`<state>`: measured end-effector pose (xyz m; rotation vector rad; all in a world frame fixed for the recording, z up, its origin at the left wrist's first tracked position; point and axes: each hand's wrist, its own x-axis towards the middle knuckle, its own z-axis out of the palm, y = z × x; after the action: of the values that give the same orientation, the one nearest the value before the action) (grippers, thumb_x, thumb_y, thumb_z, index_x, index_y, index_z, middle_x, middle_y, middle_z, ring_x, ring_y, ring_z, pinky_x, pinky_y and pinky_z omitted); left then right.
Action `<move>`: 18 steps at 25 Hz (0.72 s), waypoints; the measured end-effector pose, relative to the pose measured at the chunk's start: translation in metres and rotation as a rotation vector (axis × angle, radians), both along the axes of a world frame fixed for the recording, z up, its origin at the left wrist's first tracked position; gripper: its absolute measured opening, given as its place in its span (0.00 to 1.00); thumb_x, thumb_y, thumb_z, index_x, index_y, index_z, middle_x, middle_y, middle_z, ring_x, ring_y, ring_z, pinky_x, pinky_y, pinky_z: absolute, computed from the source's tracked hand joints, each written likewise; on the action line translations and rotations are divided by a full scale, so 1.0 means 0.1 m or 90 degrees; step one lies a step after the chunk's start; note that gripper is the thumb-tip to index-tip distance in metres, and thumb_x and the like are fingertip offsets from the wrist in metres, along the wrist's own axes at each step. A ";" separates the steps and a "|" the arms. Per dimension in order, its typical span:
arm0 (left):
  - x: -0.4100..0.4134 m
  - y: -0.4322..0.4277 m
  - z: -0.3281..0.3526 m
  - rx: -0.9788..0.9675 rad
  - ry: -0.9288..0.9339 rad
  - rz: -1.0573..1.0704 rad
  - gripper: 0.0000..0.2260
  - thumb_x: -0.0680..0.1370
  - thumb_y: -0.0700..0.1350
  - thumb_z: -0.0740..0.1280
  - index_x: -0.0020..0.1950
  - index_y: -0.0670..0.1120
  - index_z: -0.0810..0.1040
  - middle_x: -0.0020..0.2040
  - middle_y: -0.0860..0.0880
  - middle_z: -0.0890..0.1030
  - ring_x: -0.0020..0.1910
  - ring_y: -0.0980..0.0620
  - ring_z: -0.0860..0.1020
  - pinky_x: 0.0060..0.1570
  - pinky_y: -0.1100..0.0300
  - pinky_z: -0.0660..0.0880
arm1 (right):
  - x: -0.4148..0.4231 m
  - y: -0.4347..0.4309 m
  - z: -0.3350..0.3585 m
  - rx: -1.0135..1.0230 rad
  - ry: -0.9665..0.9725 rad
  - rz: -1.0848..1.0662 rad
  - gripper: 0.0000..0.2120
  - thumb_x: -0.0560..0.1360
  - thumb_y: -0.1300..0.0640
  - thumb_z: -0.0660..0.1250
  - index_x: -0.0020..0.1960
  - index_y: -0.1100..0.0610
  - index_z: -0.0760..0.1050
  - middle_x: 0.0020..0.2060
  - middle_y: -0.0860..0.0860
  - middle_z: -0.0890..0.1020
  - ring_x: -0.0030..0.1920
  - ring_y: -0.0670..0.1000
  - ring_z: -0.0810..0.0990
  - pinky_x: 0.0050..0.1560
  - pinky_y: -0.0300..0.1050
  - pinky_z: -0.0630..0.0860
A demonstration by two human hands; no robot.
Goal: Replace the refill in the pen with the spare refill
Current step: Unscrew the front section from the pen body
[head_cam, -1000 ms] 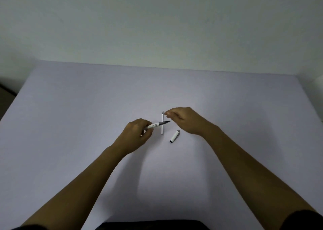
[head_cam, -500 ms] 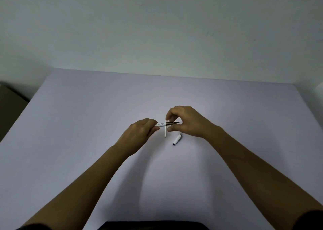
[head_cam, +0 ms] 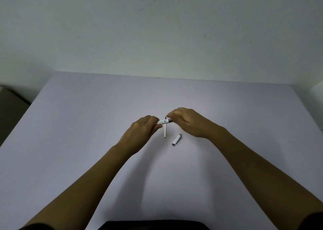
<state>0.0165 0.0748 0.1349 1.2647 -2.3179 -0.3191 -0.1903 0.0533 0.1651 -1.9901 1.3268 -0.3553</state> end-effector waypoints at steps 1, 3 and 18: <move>0.00 0.00 0.00 0.001 -0.001 -0.002 0.08 0.78 0.45 0.62 0.47 0.40 0.74 0.38 0.44 0.76 0.33 0.50 0.66 0.32 0.58 0.64 | -0.02 0.00 0.00 0.020 0.014 -0.014 0.19 0.79 0.44 0.54 0.49 0.54 0.79 0.43 0.48 0.82 0.43 0.48 0.78 0.45 0.44 0.73; 0.03 0.01 -0.01 0.002 -0.002 -0.010 0.07 0.78 0.44 0.63 0.47 0.40 0.74 0.37 0.44 0.76 0.33 0.50 0.66 0.31 0.58 0.64 | -0.04 0.00 0.00 0.012 0.036 0.007 0.14 0.78 0.47 0.58 0.44 0.52 0.79 0.38 0.46 0.82 0.39 0.45 0.78 0.41 0.42 0.70; 0.04 0.04 0.00 -0.005 0.016 -0.031 0.08 0.78 0.46 0.63 0.47 0.41 0.75 0.37 0.45 0.76 0.33 0.52 0.66 0.32 0.60 0.64 | -0.09 0.08 0.02 0.061 -0.057 -0.074 0.13 0.74 0.40 0.63 0.45 0.48 0.78 0.35 0.41 0.80 0.36 0.40 0.77 0.40 0.36 0.71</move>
<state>0.0202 0.0789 0.1353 1.1966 -2.3294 -0.3399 -0.1995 0.0613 0.1674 -1.8027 1.3800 -0.4234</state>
